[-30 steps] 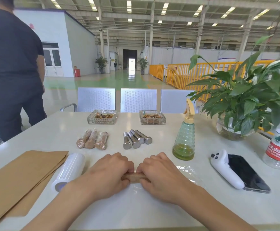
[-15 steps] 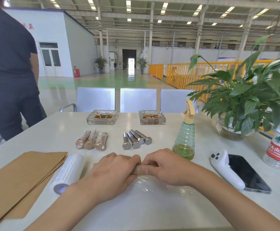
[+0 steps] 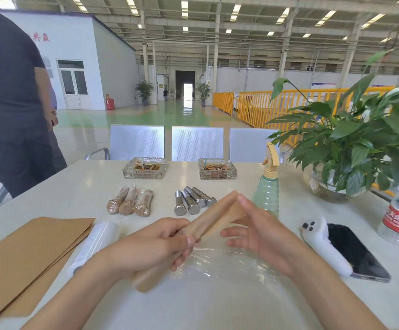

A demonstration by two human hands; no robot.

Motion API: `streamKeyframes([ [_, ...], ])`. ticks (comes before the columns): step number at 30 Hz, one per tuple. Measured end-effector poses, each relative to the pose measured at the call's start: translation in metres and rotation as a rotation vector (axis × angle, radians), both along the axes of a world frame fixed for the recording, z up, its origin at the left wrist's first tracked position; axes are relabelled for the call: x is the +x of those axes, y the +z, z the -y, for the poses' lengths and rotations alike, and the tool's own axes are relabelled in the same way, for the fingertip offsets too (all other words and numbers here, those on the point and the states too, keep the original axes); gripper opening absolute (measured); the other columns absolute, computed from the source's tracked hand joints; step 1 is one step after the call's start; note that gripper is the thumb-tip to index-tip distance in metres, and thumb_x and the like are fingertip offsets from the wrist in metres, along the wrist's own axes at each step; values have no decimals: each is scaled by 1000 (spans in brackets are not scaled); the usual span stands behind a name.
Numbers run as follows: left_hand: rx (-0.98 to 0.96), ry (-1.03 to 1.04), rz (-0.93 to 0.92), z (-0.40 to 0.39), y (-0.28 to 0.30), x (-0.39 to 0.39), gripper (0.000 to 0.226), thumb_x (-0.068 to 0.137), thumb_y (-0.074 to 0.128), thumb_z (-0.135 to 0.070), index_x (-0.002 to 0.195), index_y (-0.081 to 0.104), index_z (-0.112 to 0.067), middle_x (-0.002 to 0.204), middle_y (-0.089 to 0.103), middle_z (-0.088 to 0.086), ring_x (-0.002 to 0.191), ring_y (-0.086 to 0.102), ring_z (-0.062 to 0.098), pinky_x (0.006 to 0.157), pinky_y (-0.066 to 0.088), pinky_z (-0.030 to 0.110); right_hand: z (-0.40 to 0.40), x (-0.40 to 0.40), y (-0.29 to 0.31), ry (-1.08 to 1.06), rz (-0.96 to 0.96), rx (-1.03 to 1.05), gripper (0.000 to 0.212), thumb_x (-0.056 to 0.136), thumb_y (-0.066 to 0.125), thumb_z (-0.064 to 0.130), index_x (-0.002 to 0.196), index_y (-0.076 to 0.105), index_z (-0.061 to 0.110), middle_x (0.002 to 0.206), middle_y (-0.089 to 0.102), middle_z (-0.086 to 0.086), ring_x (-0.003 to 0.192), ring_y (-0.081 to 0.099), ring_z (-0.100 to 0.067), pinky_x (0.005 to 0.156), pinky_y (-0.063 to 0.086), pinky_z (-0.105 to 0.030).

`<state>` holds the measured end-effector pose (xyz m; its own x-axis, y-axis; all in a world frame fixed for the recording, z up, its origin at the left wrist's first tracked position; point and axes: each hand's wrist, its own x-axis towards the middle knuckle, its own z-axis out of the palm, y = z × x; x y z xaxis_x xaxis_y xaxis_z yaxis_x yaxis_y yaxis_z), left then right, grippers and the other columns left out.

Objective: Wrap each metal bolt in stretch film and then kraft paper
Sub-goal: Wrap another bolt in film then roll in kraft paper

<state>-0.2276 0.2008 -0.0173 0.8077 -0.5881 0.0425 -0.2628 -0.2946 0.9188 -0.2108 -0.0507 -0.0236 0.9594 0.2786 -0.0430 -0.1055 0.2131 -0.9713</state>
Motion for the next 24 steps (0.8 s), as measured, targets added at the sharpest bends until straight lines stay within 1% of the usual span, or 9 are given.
streamKeyframes([
  [2,-151,5,-191,1,-3,3,23,97,60,-21,108,61,-2,77,54,4,65,52,18,62,47,30,-14,-6,-14,56,-31,76,62,75,86,52,114,69,7,103,70,-17,81,69,-29,67,58,-37],
  [4,-226,-22,-305,2,-6,7,20,95,62,-24,106,64,-8,78,53,4,64,52,17,60,46,29,-27,-11,-22,89,11,92,45,86,82,42,110,71,6,101,69,-15,79,66,-24,68,57,-34],
  [6,-268,-50,-373,2,-11,10,14,96,63,-24,103,66,-12,78,52,4,63,50,17,58,45,27,-39,-12,-25,43,46,85,33,88,79,34,100,72,4,93,69,-15,75,65,-22,68,56,-32],
  [8,-314,-50,-443,1,-15,12,15,95,63,-23,104,65,-11,77,51,4,62,48,16,56,43,26,-47,-12,-23,-32,51,61,32,92,74,31,96,71,0,88,71,-18,72,65,-21,66,56,-31],
  [11,-314,-29,-480,-3,-19,16,18,93,65,-24,104,62,-10,76,50,5,59,45,16,52,40,25,-50,-10,-19,-98,-7,-7,34,102,60,27,102,72,-6,92,77,-21,68,68,-22,63,57,-32],
  [13,-251,-18,-463,-2,-20,18,19,93,64,-26,101,58,-10,75,50,5,58,44,16,51,38,24,-52,-10,-18,-154,-35,-131,31,100,53,21,99,74,-2,88,78,-19,62,67,-21,57,57,-31],
  [17,-95,-13,-375,0,-21,17,18,95,60,-26,100,55,-9,76,55,6,57,46,15,48,38,23,-53,-8,-17,-248,-67,-336,23,93,50,15,84,69,5,67,73,-13,46,60,-21,46,49,-26],
  [21,128,28,-150,3,-16,15,14,104,51,-24,98,52,-12,79,64,1,60,52,17,54,43,28,-48,-4,-15,-261,-90,-402,17,91,52,16,92,66,6,59,67,-10,43,57,-21,45,47,-25],
  [24,255,83,1,7,-16,15,8,105,48,-27,105,54,-22,79,66,-5,63,53,18,58,43,30,-48,-2,-16,-264,-74,-415,19,92,51,16,91,67,5,59,67,-9,43,56,-20,46,46,-26],
])
